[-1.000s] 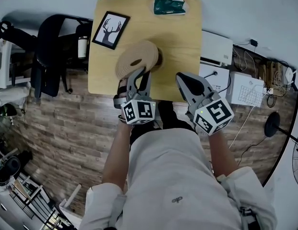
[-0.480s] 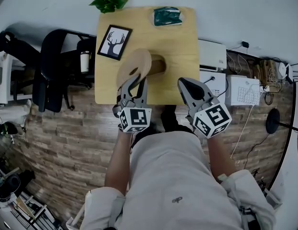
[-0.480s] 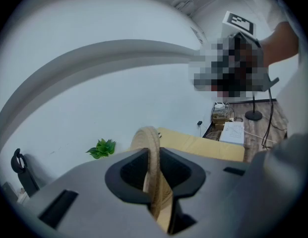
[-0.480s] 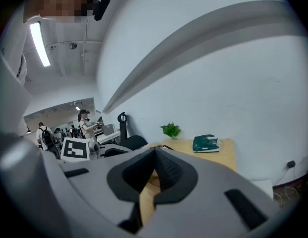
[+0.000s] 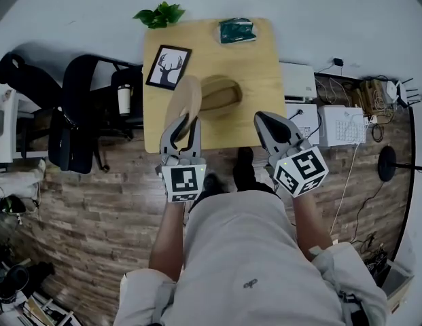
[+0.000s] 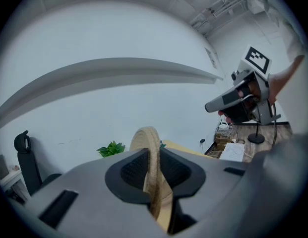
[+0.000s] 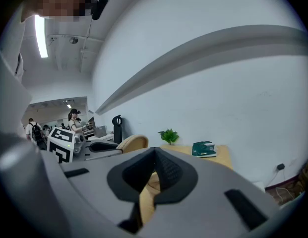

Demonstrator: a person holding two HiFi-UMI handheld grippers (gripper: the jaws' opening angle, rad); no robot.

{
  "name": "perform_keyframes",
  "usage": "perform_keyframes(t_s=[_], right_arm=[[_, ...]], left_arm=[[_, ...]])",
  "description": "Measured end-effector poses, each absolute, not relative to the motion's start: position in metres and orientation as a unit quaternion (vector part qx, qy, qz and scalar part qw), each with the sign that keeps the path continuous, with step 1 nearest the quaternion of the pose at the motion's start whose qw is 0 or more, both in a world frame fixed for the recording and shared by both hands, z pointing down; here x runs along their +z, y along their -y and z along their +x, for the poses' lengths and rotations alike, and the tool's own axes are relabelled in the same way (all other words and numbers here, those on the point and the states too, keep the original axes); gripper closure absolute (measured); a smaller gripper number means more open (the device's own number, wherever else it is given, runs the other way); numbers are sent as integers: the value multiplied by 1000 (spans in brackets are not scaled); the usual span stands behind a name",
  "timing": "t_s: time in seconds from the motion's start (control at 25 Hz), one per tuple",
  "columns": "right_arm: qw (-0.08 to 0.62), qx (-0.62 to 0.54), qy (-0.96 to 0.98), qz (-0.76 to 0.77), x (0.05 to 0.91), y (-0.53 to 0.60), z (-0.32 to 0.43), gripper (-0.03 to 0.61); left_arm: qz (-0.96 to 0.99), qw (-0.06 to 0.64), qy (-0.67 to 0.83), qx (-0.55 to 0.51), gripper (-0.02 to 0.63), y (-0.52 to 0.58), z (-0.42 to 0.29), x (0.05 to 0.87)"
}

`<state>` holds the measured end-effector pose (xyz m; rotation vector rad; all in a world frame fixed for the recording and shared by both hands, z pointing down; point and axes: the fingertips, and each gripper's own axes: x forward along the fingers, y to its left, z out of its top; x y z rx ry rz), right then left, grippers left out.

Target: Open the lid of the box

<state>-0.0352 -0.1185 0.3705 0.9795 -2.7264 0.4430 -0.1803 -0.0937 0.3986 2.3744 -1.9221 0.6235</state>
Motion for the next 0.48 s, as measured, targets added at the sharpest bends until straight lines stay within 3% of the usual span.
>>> perform_keyframes(t_s=[0.48], right_arm=[[98, 120, 916, 370, 347, 66, -46, 580]], left_arm=[[774, 65, 623, 88, 545, 34, -210, 358]])
